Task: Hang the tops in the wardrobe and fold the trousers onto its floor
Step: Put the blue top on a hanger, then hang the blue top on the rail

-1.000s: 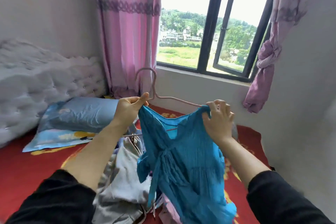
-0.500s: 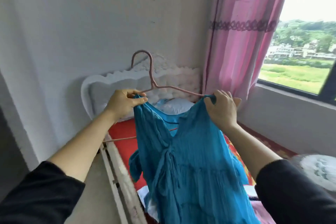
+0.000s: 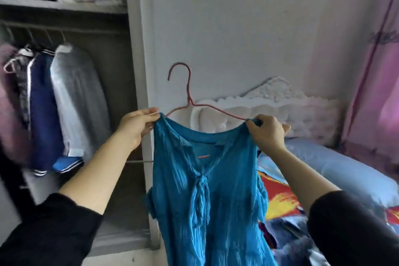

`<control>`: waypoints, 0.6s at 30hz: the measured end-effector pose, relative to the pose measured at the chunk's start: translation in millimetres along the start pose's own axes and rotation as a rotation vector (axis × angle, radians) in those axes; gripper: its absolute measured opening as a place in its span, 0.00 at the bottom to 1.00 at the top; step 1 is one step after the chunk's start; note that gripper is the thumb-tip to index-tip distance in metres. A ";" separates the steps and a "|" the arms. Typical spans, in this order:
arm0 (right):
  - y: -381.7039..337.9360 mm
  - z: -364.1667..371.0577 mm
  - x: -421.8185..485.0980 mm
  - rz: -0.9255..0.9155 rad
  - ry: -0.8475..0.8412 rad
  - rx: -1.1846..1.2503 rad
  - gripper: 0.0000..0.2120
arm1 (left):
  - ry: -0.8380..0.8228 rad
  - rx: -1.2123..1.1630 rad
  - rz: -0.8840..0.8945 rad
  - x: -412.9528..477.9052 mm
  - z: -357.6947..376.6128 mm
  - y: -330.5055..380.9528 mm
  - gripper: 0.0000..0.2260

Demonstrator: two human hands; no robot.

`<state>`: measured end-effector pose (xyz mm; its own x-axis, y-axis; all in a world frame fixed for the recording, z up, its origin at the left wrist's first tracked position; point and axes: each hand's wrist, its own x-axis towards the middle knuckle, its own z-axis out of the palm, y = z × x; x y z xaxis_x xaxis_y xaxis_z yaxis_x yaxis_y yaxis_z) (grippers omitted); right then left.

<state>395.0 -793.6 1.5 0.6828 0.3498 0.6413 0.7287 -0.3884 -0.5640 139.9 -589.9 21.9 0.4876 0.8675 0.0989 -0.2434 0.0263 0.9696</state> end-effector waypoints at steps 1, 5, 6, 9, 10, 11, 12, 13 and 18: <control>-8.4 16.4 -0.2 0.010 -0.019 0.027 0.15 | 0.040 0.045 0.029 5.9 -17.2 3.2 0.08; -35.6 77.5 -6.5 0.058 -0.101 0.095 0.16 | 0.146 0.274 0.128 26.2 -79.1 21.9 0.10; -41.3 90.4 -8.3 0.081 -0.111 0.111 0.17 | 0.162 0.363 0.149 31.4 -94.5 27.2 0.10; -61.7 124.2 -11.5 0.169 -0.160 0.230 0.15 | 0.182 0.577 0.159 47.6 -138.6 36.4 0.08; -69.7 133.8 -11.8 0.195 -0.182 0.280 0.15 | 0.191 0.623 0.164 51.9 -151.2 36.4 0.07; -78.1 143.2 -11.6 0.215 -0.208 0.314 0.14 | 0.208 0.695 0.184 56.3 -163.6 34.7 0.05; -86.5 152.5 -10.9 0.224 -0.236 0.336 0.13 | 0.216 0.818 0.207 59.8 -175.0 31.6 0.03; -94.7 161.8 -10.1 0.226 -0.267 0.354 0.12 | 0.193 0.976 0.219 63.0 -185.5 27.4 0.04; -132.6 205.5 -4.3 0.204 -0.453 0.439 0.08 | 0.159 1.114 0.233 80.3 -229.5 -2.1 0.16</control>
<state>306.0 -568.5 -33.3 0.6936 0.6673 0.2712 0.4708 -0.1349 -0.8719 -12.8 -406.3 -23.6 0.3978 0.8483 0.3495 0.6015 -0.5288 0.5988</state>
